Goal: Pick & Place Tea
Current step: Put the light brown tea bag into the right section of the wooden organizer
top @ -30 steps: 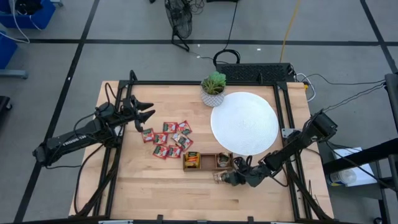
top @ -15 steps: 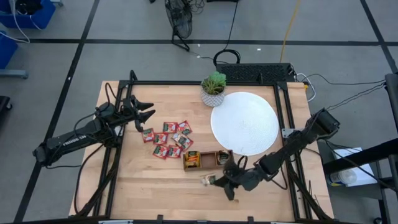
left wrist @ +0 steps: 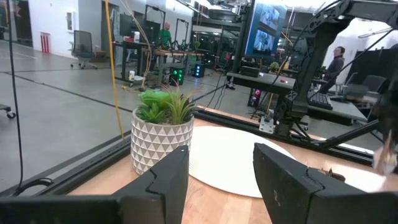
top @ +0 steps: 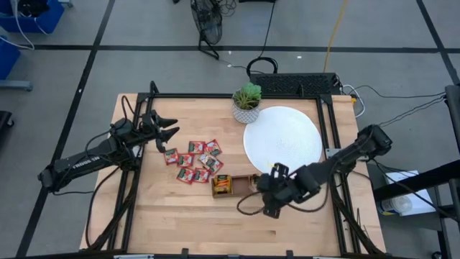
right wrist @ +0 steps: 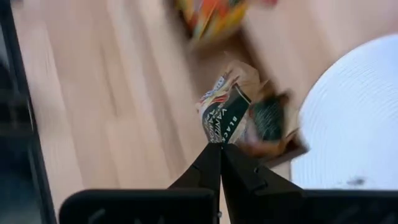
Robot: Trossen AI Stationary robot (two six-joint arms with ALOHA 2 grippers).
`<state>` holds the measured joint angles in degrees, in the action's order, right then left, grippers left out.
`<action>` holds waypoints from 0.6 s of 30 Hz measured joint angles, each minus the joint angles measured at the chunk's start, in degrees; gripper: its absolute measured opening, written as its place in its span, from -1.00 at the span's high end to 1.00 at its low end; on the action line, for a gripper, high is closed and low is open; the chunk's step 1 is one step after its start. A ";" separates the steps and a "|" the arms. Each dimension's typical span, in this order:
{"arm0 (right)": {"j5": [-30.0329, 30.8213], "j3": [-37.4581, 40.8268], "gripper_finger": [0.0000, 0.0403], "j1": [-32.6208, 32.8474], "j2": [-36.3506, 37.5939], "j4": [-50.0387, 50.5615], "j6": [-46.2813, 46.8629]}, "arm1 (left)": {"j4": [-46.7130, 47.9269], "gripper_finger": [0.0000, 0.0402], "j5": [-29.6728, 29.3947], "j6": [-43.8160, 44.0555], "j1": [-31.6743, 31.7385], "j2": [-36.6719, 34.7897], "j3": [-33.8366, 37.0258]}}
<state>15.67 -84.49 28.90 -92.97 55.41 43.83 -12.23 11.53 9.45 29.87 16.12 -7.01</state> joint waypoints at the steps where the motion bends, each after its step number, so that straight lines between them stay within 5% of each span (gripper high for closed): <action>1: -1.72 0.22 1.00 -0.55 -0.13 0.57 -1.69 | 0.00 0.09 0.02 0.00 0.00 -0.02 0.00; 9: -2.41 0.55 1.00 -2.32 -2.73 2.58 -16.10 | -0.02 0.09 0.00 -0.01 0.00 -0.02 0.00; 18: -2.40 0.55 1.00 -4.44 -7.44 8.70 -21.15 | 0.01 0.09 0.00 0.00 0.00 -0.02 0.00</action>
<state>13.27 -83.94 24.46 -100.40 64.11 22.69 -12.22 11.53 9.45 29.87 16.10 -7.01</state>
